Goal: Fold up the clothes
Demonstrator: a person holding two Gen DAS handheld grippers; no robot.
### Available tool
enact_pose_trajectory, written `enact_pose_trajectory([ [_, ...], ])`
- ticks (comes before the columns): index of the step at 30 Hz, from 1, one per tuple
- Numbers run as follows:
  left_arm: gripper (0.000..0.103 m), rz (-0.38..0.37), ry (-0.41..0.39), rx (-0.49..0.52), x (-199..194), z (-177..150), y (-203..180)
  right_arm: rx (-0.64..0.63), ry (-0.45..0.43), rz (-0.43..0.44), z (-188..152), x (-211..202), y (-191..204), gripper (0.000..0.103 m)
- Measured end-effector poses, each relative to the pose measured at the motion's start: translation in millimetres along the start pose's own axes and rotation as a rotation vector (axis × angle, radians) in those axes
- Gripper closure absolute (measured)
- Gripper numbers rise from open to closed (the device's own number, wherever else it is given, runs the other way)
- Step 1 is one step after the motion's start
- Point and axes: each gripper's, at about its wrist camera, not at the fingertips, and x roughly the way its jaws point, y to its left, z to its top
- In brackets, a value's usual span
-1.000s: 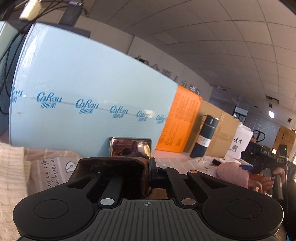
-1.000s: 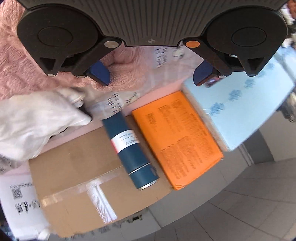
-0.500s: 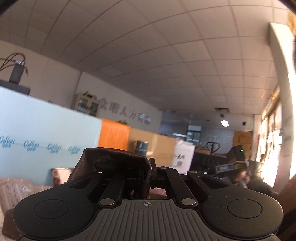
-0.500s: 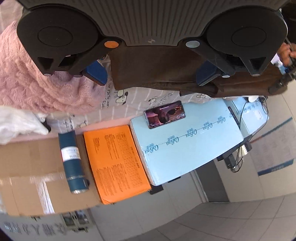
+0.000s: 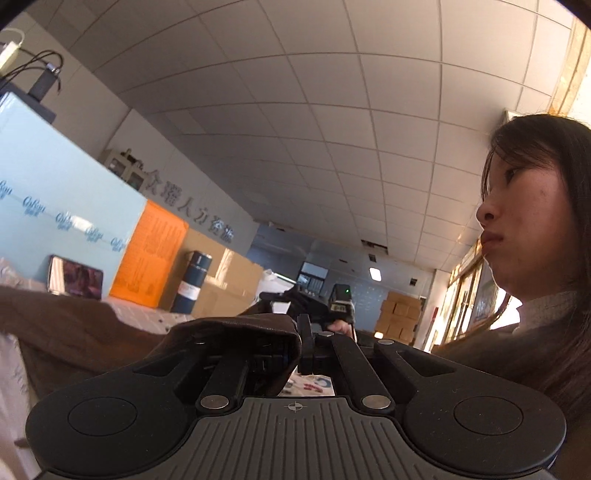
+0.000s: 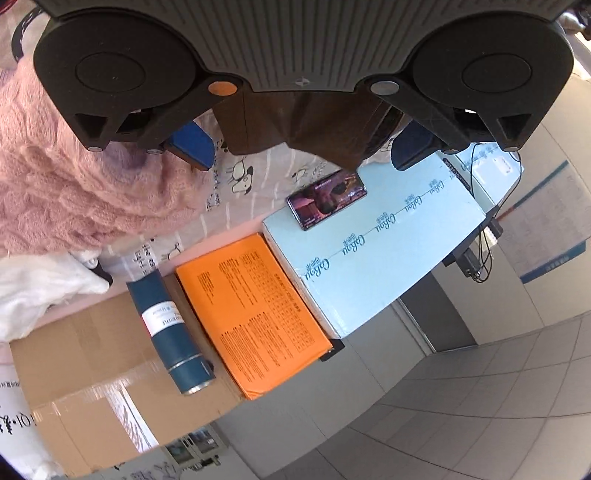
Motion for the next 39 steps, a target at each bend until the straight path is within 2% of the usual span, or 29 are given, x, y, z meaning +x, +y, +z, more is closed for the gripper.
enact_pose_trajectory([
  [5,0.1,0.094,0.068,-0.049,-17,-16,7,-0.028,0.024,0.032,-20,-17,15,0.0],
  [8,0.099,0.146,0.057,-0.079,-28,-21,14,-0.072,0.023,0.038,-35,-36,23,0.0],
  [10,0.099,0.179,0.06,-0.083,-34,-19,22,-0.1,0.022,0.011,-43,-48,26,0.0],
  [12,0.093,0.224,0.091,-0.073,-34,-19,25,-0.118,0.028,-0.028,-45,-55,27,0.0],
  [13,0.093,0.268,0.097,-0.067,-39,-18,26,-0.127,0.03,-0.048,-46,-59,27,0.0],
  [15,0.073,0.354,0.108,-0.054,-49,-16,29,-0.129,0.055,-0.081,-47,-56,25,0.0],
  [17,0.072,0.43,0.091,-0.053,-61,-10,35,-0.128,0.097,-0.075,-50,-44,23,0.0],
  [19,0.052,0.548,0.083,-0.057,-66,-3,44,-0.13,0.146,-0.047,-54,-27,25,0.0],
  [20,0.029,0.607,0.106,-0.043,-63,2,48,-0.127,0.178,-0.022,-56,-15,29,0.0],
  [21,0.021,0.664,0.129,-0.027,-60,7,52,-0.123,0.21,0.002,-57,-4,32,0.0],
  [23,0.02,0.758,0.168,0.055,-48,21,59,-0.108,0.305,0.043,-62,28,46,0.0],
  [25,0.015,0.849,0.209,0.168,-31,34,68,-0.079,0.399,0.067,-67,59,57,0.001],
  [28,0.012,0.938,0.374,0.445,12,43,84,-0.001,0.506,0.063,-72,102,66,0.003],
  [31,0.012,0.952,0.696,0.774,61,21,112,0.062,0.572,0.081,-78,130,70,0.006],
  [33,0.012,0.926,0.87,0.934,82,4,130,0.068,0.602,0.058,-84,140,72,0.006],
  [34,0.012,0.9,0.906,0.979,88,-2,136,0.073,0.599,0.055,-86,143,72,0.006],
  [37,0.012,0.857,0.863,0.947,96,5,151,0.073,0.565,0.056,-89,147,75,0.006],
  [39,0.02,0.835,0.843,0.947,101,5,159,0.084,0.548,0.051,-91,151,77,0.007],
])
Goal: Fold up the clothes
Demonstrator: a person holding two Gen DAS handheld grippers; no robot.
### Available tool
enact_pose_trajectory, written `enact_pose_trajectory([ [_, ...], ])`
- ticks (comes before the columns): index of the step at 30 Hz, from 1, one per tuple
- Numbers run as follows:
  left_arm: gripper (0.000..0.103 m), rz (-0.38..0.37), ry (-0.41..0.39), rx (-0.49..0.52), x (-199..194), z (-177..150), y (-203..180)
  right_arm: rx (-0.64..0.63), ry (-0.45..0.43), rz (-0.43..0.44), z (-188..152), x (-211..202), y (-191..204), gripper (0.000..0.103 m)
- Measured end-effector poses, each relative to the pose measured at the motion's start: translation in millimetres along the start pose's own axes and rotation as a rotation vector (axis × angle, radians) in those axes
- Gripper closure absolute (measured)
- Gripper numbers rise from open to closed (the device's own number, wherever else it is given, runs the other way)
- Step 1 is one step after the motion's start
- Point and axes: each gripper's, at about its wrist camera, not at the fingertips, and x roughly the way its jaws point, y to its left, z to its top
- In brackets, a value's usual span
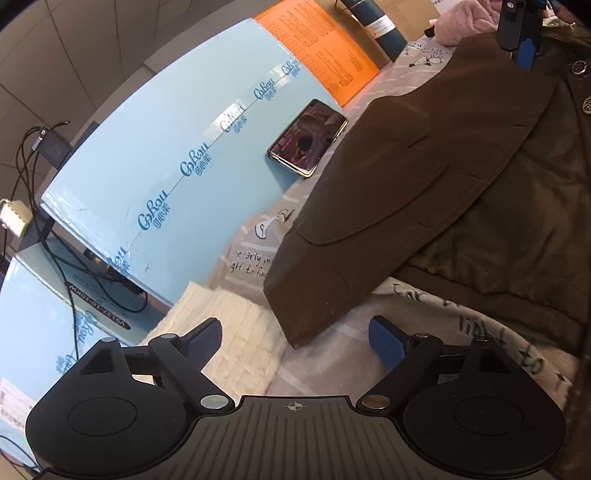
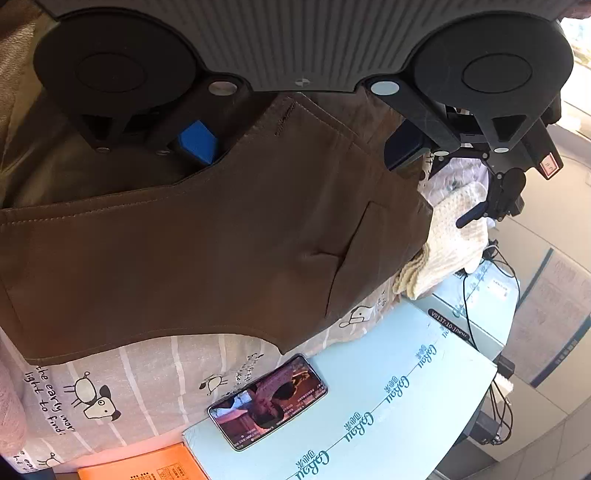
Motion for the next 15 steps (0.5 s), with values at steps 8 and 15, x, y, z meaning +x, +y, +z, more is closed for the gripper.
enact_pose_trajectory([
  [8,0.09,-0.008,0.0,0.055,14,10,-3,-0.114,-0.063,-0.103,-8,3,1,0.089],
  [15,0.098,0.015,-0.16,0.073,-44,36,-12,-0.083,-0.224,-0.075,-2,-51,-16,0.1],
])
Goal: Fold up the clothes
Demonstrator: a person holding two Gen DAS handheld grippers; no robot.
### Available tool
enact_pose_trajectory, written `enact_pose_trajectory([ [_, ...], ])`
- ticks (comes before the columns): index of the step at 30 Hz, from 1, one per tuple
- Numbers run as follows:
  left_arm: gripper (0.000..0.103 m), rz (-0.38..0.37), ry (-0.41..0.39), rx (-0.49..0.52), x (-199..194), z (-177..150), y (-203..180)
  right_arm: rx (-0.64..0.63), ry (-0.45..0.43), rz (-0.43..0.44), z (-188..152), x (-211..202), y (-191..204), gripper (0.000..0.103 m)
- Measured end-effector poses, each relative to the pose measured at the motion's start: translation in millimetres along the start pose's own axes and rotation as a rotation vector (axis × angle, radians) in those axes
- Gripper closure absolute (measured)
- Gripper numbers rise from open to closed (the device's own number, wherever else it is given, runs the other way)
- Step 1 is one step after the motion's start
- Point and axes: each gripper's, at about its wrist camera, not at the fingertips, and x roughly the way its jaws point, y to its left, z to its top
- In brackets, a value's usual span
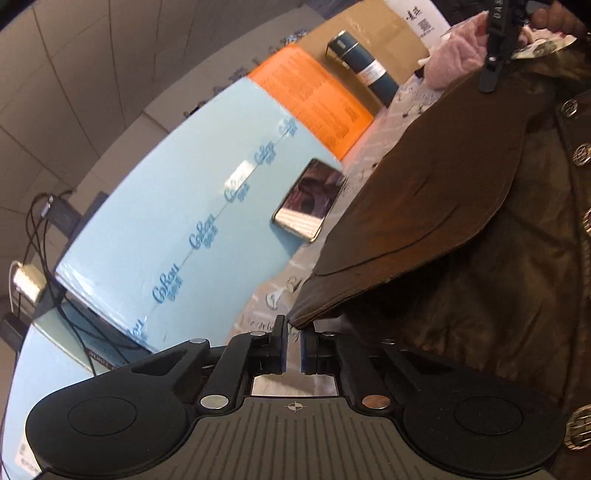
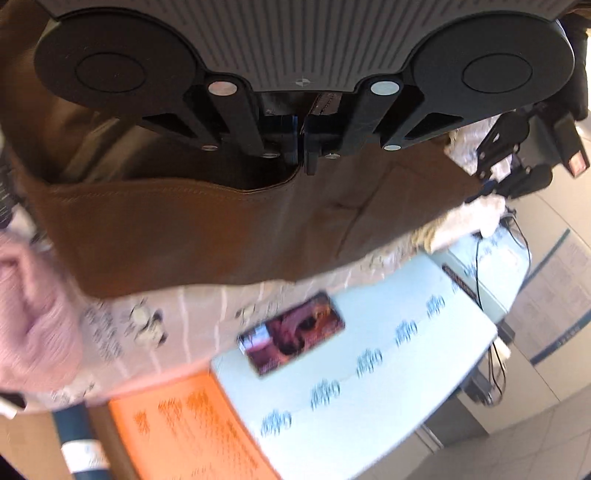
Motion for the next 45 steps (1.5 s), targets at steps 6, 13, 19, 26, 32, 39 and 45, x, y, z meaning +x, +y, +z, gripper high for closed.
enact_pose_trajectory([
  [6,0.098,-0.093,-0.098,0.01,-50,25,-29,-0.052,-0.073,-0.072,1,-50,-11,0.101],
  [13,0.086,-0.049,0.052,-0.001,-27,9,-42,0.014,-0.008,-0.001,-11,-48,-28,0.078],
  [19,0.042,-0.074,0.093,0.046,-9,7,-45,0.008,0.096,0.05,-13,3,-9,0.047],
  [26,0.037,-0.101,0.076,0.085,30,17,-43,0.018,0.101,0.038,-6,30,-5,0.099],
  [32,0.028,-0.09,0.037,0.095,44,22,-38,0.138,-0.086,0.198,29,-16,-16,0.1],
  [39,0.099,-0.035,-0.023,0.124,39,32,-35,0.168,-0.133,0.234,43,-38,-19,0.1],
  [45,0.1,0.076,-0.169,0.019,0,56,4,0.13,-0.08,0.154,29,-37,-27,0.1],
])
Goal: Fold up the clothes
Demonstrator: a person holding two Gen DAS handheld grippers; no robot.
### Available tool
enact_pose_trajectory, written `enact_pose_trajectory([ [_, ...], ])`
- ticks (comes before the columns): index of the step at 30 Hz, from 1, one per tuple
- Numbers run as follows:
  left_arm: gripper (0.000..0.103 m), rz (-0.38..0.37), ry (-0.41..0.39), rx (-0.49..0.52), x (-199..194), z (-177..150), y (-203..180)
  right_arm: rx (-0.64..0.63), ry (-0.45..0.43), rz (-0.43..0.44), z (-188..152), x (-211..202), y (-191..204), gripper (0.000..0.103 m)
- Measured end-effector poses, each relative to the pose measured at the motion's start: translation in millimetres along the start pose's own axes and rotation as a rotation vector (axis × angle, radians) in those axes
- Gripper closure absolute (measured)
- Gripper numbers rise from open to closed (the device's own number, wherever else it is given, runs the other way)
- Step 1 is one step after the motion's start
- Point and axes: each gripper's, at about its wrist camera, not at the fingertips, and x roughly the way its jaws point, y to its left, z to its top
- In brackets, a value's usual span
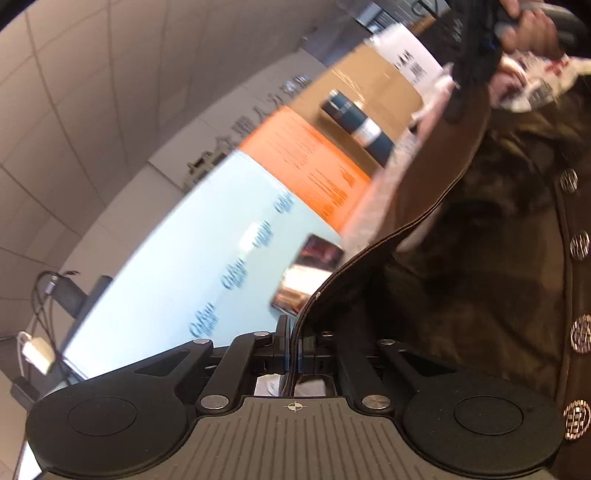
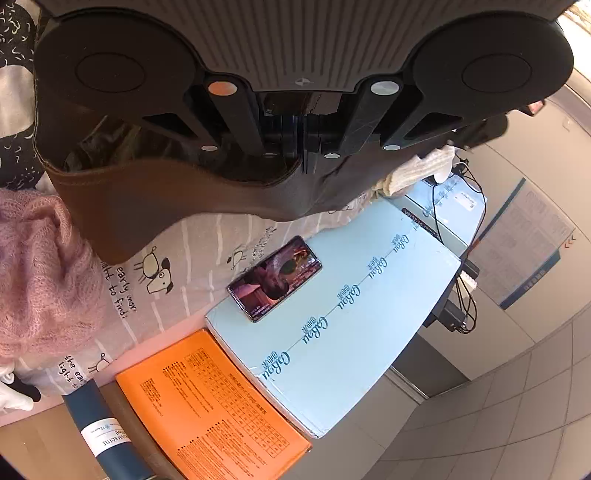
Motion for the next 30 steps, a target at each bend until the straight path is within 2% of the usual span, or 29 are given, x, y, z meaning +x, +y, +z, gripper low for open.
enact_pose_trajectory([
  [3,0.1,0.091,-0.068,0.028,-18,21,10,0.007,-0.01,0.031,-2,-3,0,0.1],
  [5,0.1,0.075,-0.089,0.058,-32,31,8,-0.022,-0.028,0.034,-4,-10,5,0.1],
  [7,0.1,0.018,-0.074,0.109,-44,34,-4,-0.055,-0.038,0.019,-5,-20,7,0.1],
  [9,0.1,-0.054,-0.024,0.148,-53,29,-21,-0.07,-0.017,-0.013,-8,-26,5,0.1],
  [13,0.099,-0.209,0.128,0.064,-54,3,-45,-0.106,0.088,-0.07,-28,-21,-6,0.1],
  [16,0.098,-0.308,0.195,-0.001,-52,-14,-56,-0.166,0.172,-0.131,-46,-9,-11,0.1],
  [17,0.093,-0.341,0.217,-0.022,-51,-19,-59,-0.186,0.189,-0.15,-51,-7,-12,0.098],
  [18,0.093,-0.373,0.238,-0.044,-50,-24,-62,-0.206,0.206,-0.17,-56,-5,-13,0.096],
  [19,0.092,-0.389,0.243,-0.062,-51,-26,-60,-0.226,0.22,-0.191,-59,-6,-13,0.087],
  [20,0.088,-0.411,0.235,-0.118,-54,-29,-50,-0.247,0.224,-0.199,-62,-11,-12,0.071],
  [21,0.081,-0.433,0.227,-0.174,-58,-31,-39,-0.269,0.228,-0.207,-65,-16,-11,0.062],
  [22,0.074,-0.451,0.215,-0.232,-61,-34,-29,-0.281,0.206,-0.203,-64,-26,-10,0.047],
  [23,0.057,-0.438,0.171,-0.32,-64,-39,-16,-0.293,0.183,-0.198,-64,-36,-9,0.037],
  [24,0.036,-0.423,0.127,-0.408,-67,-45,-2,-0.306,0.161,-0.193,-63,-46,-8,0.035],
  [26,0.021,-0.376,0.047,-0.578,-64,-56,21,-0.294,0.086,-0.219,-54,-61,-10,0.029],
  [28,0.02,-0.312,-0.022,-0.739,-51,-67,39,-0.275,0.01,-0.253,-42,-71,-14,0.029],
  [30,0.02,-0.221,0.007,-0.844,-25,-76,49,-0.265,-0.041,-0.285,-31,-69,-22,0.028],
])
